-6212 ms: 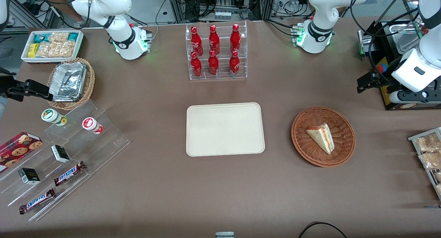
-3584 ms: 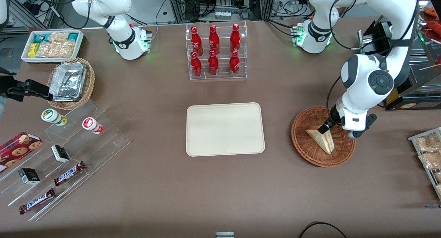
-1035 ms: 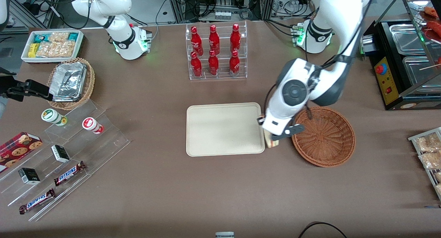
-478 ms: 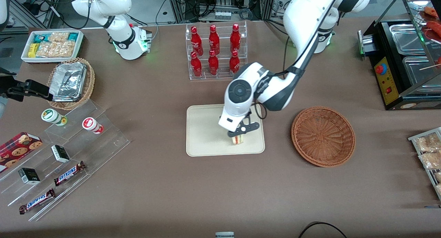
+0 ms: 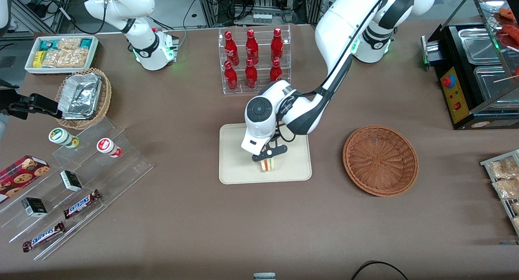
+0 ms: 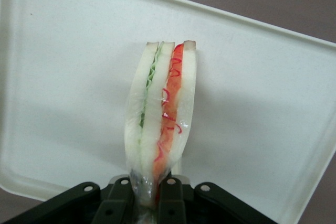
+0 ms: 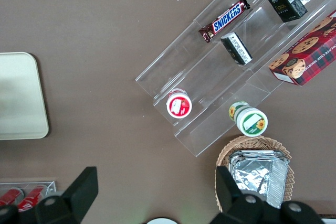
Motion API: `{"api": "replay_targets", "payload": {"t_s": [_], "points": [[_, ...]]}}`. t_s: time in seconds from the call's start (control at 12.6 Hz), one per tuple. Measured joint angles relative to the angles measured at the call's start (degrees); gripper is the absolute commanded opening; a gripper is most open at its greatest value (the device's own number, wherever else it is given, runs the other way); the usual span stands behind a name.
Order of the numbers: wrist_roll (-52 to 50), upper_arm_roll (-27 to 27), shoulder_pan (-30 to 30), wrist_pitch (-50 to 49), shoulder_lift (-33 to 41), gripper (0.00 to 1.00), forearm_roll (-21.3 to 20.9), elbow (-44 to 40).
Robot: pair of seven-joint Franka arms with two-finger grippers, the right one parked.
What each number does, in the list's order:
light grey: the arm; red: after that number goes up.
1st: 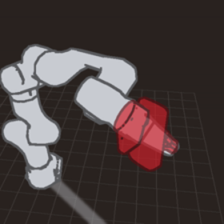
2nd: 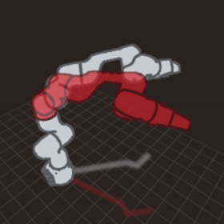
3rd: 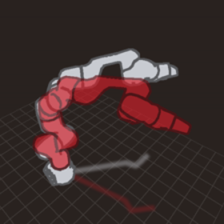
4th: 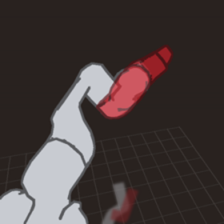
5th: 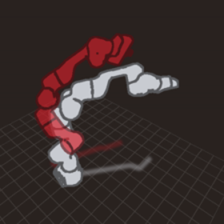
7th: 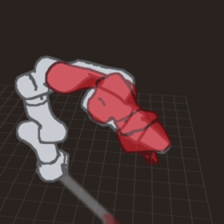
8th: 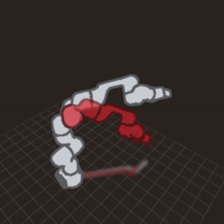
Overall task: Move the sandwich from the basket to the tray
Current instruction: 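Lower the sandwich onto the tray center and open the left gripper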
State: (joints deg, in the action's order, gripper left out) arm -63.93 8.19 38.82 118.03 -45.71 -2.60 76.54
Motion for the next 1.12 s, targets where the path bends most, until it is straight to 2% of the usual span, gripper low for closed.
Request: {"api": "replay_targets", "payload": {"t_s": [0.16, 0.24, 0.4, 0.8, 1.12], "points": [[-1.1, 0.0, 0.0, 0.0, -0.9, 0.02, 0.0, -0.4], [-1.5, 0.0, 0.0, 0.0, -1.0, 0.24, 0.1, -0.5], [-1.9, 0.0, 0.0, 0.0, -1.0, 1.00, 0.7, -0.6], [-2.1, 0.0, -0.2, -2.3, -0.6, 1.00, 1.0, -3.6], [0.3, -0.1, -0.7, -13.9, 3.4, 1.00, 1.3, -9.4]]}}
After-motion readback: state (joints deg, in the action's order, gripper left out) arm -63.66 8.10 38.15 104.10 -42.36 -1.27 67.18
